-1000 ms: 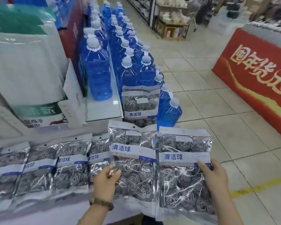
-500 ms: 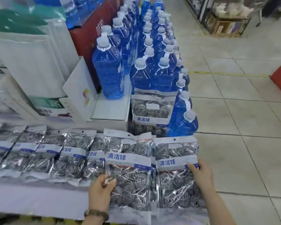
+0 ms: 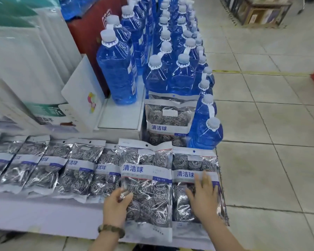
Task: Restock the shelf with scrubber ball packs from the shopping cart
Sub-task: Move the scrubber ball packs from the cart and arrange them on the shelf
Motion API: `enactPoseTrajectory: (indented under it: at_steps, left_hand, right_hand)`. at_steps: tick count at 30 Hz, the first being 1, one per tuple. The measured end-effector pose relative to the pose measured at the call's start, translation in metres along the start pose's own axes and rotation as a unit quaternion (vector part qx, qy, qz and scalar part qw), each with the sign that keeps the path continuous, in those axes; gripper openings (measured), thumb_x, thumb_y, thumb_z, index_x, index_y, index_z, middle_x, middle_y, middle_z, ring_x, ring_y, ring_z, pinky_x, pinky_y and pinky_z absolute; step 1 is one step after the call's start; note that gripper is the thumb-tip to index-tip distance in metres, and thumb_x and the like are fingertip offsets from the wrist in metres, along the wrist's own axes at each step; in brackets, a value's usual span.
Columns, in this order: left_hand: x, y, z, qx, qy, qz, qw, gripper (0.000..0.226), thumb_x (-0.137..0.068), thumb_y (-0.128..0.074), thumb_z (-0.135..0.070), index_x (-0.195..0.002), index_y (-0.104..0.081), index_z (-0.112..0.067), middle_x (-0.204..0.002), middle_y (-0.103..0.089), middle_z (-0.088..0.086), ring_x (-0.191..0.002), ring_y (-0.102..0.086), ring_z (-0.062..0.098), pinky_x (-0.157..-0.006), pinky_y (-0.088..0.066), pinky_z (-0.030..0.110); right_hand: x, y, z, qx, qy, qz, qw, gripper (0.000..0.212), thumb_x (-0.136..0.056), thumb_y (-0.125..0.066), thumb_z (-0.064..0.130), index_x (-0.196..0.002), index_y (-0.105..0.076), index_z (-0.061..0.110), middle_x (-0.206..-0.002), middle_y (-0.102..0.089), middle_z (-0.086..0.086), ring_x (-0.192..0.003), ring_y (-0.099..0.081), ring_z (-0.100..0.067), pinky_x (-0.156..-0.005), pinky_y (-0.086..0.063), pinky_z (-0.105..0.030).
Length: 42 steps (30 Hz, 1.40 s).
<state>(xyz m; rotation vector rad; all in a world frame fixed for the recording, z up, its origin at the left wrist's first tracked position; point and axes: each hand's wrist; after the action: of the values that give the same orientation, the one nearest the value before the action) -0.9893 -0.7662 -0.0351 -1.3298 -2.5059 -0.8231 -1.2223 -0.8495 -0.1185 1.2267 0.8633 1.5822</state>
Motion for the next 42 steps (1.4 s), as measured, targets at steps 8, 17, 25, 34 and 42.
enactPoseTrajectory:
  at_steps: [8,17,25,34,42]
  left_hand:
    - [-0.002,-0.003,-0.001,0.02,0.026,-0.007,0.999,0.02,-0.081,-0.064,-0.004,-0.098,-0.061,-0.016,-0.087,-0.061,-0.002,-0.084,-0.059,0.021,-0.065,-0.047,0.025]
    - [0.005,0.003,-0.008,0.048,0.004,-0.002,0.999,0.017,-0.081,-0.066,-0.007,-0.087,-0.063,-0.021,-0.084,-0.066,0.009,-0.077,-0.06,0.026,-0.06,-0.048,0.025]
    - [-0.003,0.03,-0.072,0.068,-0.091,-0.038,0.993,0.017,-0.08,-0.065,-0.007,-0.091,-0.062,-0.021,-0.077,-0.064,0.005,-0.068,-0.059,0.02,-0.066,-0.054,0.038]
    - [-0.066,0.07,-0.153,0.015,-0.181,-0.012,0.983,0.022,-0.081,-0.067,-0.019,-0.093,-0.048,-0.023,-0.082,-0.057,-0.01,-0.076,-0.056,0.01,-0.071,-0.047,0.023]
    - [-0.141,0.059,-0.205,0.054,-0.236,-0.066,0.968,0.05,-0.083,-0.065,-0.01,-0.126,-0.039,-0.012,-0.122,-0.052,0.0,-0.11,-0.049,0.015,-0.084,-0.038,0.025]
  right_hand:
    - [-0.009,-0.011,0.009,0.077,0.024,0.088,0.993,0.114,-0.049,0.039,0.076,-0.148,0.01,0.028,-0.15,0.029,-0.009,-0.133,0.028,-0.028,-0.104,0.013,-0.053]
    - [0.015,0.055,0.062,-0.311,0.021,0.114,0.943,0.045,-0.098,-0.037,0.037,-0.142,-0.03,0.028,-0.145,-0.037,0.007,-0.13,-0.036,-0.01,-0.11,-0.024,-0.033]
    - [0.004,0.103,0.12,-0.515,0.073,0.1,0.848,0.1,-0.068,-0.082,0.015,-0.142,-0.022,0.043,-0.146,-0.035,0.013,-0.129,-0.042,-0.014,-0.106,-0.039,-0.046]
    - [-0.051,0.169,0.198,-0.51,0.189,-0.037,0.838,0.089,-0.079,-0.07,0.002,-0.146,-0.022,0.038,-0.14,-0.039,0.021,-0.125,-0.042,0.001,-0.102,-0.044,-0.032]
    - [-0.111,0.203,0.256,-0.501,0.186,-0.142,0.833,0.068,-0.082,-0.067,0.0,-0.139,-0.036,0.018,-0.13,-0.05,0.002,-0.123,-0.045,-0.011,-0.097,-0.034,-0.02]
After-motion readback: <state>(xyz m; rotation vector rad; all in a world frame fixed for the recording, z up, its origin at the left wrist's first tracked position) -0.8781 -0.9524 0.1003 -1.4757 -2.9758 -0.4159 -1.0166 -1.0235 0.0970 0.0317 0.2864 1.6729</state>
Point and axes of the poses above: each hand's wrist, its own x-axis away from the middle knuckle, its own y-axis out of the back of the hand, z = x × y
